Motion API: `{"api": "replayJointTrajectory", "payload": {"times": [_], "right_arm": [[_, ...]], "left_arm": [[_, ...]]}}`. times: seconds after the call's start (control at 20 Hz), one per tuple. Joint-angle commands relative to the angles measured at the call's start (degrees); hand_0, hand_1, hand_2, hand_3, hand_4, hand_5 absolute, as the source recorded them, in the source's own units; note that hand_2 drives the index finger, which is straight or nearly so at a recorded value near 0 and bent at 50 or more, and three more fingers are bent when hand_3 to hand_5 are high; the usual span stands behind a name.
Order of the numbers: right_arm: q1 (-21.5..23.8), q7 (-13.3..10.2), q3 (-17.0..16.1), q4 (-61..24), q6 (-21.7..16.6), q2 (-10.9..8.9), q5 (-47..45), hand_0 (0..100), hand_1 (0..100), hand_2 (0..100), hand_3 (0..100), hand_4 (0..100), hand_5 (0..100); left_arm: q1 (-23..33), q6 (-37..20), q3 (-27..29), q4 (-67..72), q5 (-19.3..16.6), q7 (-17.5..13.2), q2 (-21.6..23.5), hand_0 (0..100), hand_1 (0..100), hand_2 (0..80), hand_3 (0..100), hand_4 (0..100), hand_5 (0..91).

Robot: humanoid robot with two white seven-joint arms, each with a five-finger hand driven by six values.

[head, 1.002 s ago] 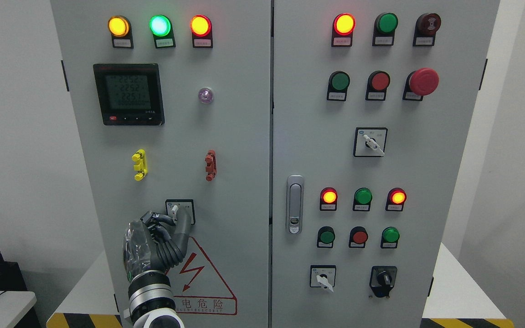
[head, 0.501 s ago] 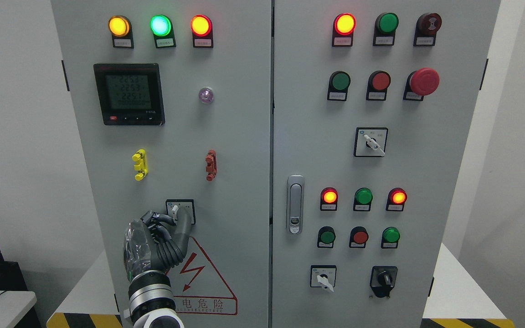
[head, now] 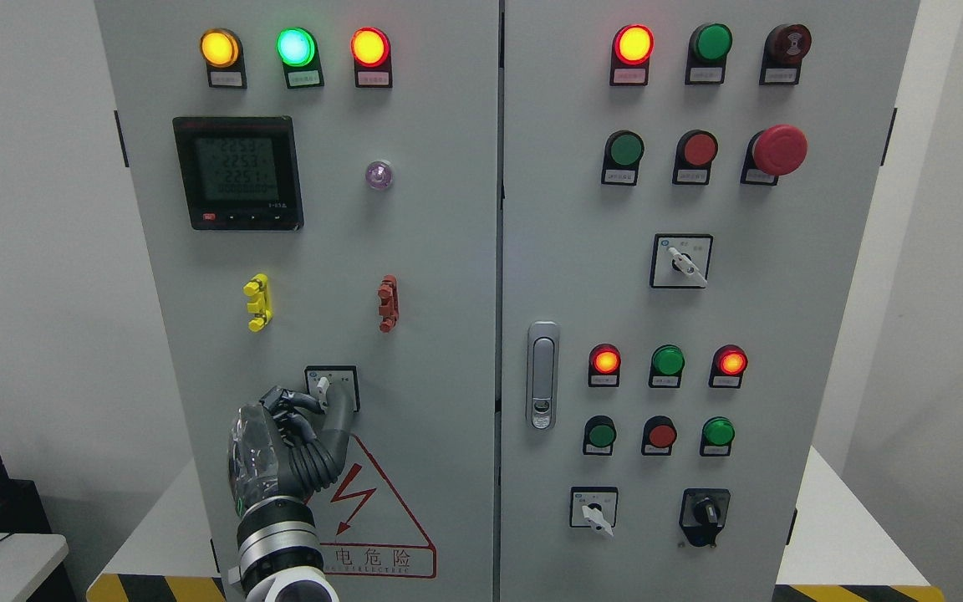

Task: Turn on light switch 1

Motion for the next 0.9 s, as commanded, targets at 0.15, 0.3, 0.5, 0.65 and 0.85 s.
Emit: {"api": "replayJointTrajectory", "payload": {"times": [0.15,0.3,0.5,0.65,0.85], "right_arm": [[-0.03,0.00,1.32,0.00,0.04,0.07,0.26,12,39,0,0,0,0],[-0.03,0.00,1.32,0.00,0.04,-0.02,0.26,12,39,0,0,0,0],[0.06,0.00,1.32,0.00,0.04,-0.02,0.26,12,39,0,0,0,0],[-0.03,0.00,1.32,0.00,0.04,0.07,0.26,12,39,0,0,0,0],[0.06,0.00,1.32,0.00,0.04,-0.02,0.26,12,39,0,0,0,0]], "left_arm": [[0.20,0.08,-0.39,-0.08,0.01,-0.70,-0.01,100,61,61.7,100,100,84.4],[0.20,0.08,-0.30,-0.08,0.01,-0.70,-0.09,100,54,62.6,100,100,84.8],[0.20,-0.01,-0.30,-0.08,0.01,-0.70,-0.09,100,38,64.2,100,100,85.6],[0.20,-0.01,-0.30,-0.08,0.01,-0.70,-0.09,99,29,64.8,100,100,85.8],[0.20,-0.01,-0.30,-0.17,0.01,-0.70,-0.09,97,27,65.0,100,100,85.9]]}}
